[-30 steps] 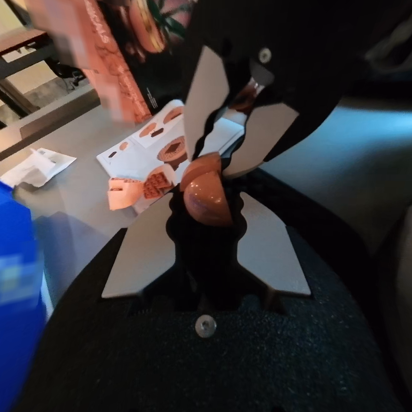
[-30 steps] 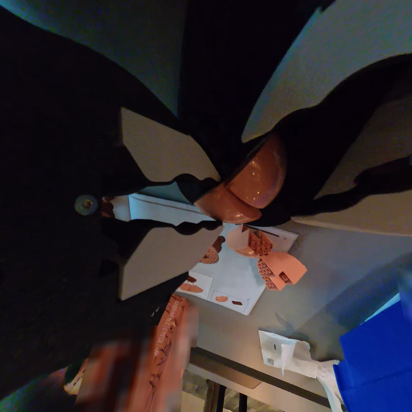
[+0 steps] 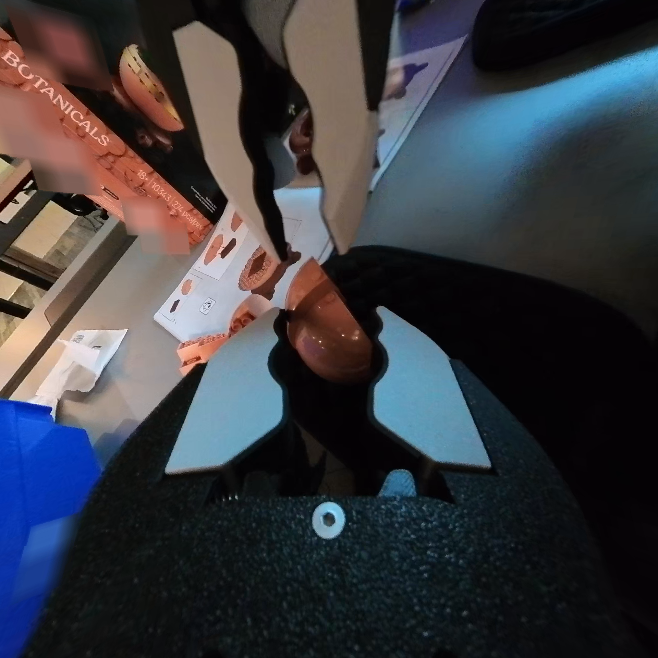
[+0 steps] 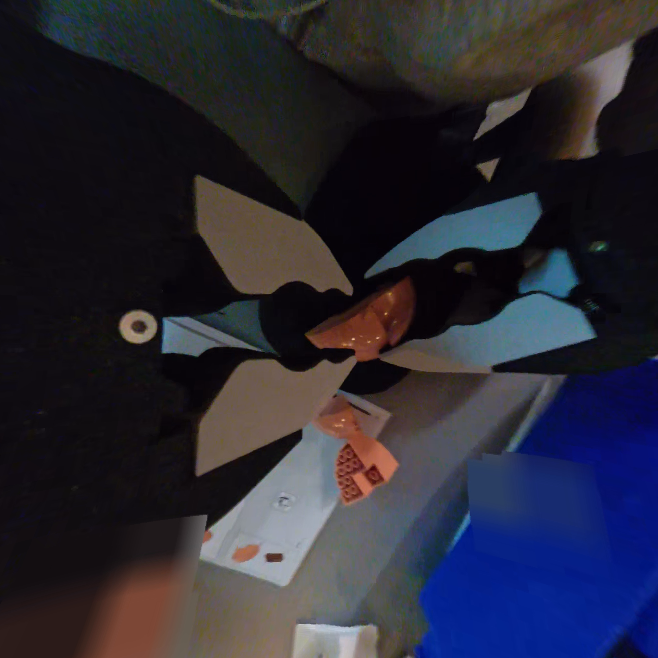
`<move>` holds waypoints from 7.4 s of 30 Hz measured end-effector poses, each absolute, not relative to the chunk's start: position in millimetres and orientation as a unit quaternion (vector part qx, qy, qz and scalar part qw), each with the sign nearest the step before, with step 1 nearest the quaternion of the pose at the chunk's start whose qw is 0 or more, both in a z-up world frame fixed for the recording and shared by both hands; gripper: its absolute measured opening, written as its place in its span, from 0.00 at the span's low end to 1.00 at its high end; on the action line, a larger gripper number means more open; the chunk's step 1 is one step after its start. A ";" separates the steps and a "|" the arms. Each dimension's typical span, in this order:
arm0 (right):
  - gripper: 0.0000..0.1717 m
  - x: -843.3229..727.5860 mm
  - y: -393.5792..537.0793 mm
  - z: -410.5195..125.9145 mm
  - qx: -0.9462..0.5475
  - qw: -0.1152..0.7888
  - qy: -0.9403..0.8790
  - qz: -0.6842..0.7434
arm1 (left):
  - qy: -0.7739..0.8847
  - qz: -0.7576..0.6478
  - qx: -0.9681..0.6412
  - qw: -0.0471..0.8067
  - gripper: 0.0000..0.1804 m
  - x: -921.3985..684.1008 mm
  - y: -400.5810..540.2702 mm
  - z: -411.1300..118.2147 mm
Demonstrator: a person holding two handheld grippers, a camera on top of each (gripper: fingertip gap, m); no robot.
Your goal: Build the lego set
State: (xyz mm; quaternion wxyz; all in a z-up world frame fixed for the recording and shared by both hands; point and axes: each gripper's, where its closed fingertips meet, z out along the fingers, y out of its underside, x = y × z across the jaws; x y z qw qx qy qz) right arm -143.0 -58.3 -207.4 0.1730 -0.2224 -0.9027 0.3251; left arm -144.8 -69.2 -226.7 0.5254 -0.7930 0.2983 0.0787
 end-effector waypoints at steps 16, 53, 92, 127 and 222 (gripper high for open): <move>0.08 -150.2 -69.1 -215.9 -0.149 0.206 -0.905 0.341 | 0.172 0.065 -0.861 0.474 0.22 -161.1 -87.5 -243.2; 0.14 -153.8 -66.7 -231.4 -0.167 0.140 -0.916 0.336 | 0.190 0.089 -0.848 0.487 0.21 -159.8 -85.7 -244.0; 0.22 -158.7 -69.1 -240.1 -0.155 0.252 -0.930 0.219 | 0.181 0.085 -0.851 0.486 0.21 -161.3 -84.1 -244.6; 0.17 -164.1 -50.6 -239.4 -0.124 0.366 -0.903 0.185 | 0.008 -0.124 -0.866 0.484 0.20 -162.9 -74.7 -236.7; 0.19 -102.0 -70.5 -189.1 -0.339 -0.132 -0.812 0.457 | 0.170 -0.227 -0.749 0.599 0.26 -100.9 -56.9 -174.3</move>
